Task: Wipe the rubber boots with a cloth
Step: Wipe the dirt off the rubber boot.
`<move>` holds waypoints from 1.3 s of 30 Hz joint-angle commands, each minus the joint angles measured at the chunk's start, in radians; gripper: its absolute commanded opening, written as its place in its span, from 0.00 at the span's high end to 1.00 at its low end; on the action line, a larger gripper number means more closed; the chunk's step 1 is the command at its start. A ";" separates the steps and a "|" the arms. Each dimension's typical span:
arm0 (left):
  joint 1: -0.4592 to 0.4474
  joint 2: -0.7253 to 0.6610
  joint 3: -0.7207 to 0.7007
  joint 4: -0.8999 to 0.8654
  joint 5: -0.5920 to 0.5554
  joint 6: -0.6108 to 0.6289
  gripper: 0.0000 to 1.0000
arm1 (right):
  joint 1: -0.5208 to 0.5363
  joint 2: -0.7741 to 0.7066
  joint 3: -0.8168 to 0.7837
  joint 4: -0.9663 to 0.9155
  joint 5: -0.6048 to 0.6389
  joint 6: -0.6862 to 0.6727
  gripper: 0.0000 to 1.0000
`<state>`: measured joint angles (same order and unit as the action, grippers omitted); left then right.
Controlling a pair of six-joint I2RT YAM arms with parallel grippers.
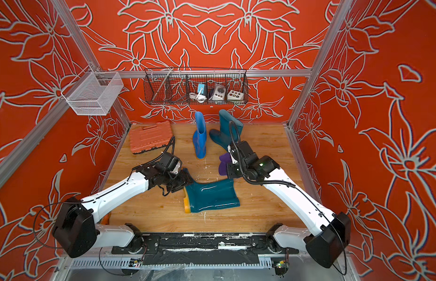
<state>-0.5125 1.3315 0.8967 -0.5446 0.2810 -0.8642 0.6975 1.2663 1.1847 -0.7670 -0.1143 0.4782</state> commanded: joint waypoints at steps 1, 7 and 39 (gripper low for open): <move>0.000 -0.014 -0.051 0.019 0.033 -0.005 0.42 | 0.105 0.114 0.014 0.120 -0.091 0.026 1.00; -0.001 -0.016 -0.143 0.067 0.071 -0.019 0.44 | 0.189 0.393 0.041 0.346 -0.316 0.083 1.00; -0.002 0.104 -0.150 0.110 0.139 0.043 0.51 | -0.092 0.430 -0.216 0.295 -0.263 0.053 1.00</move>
<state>-0.5114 1.4357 0.7479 -0.4103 0.4099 -0.8413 0.7273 1.7359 1.0660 -0.4263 -0.4160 0.5156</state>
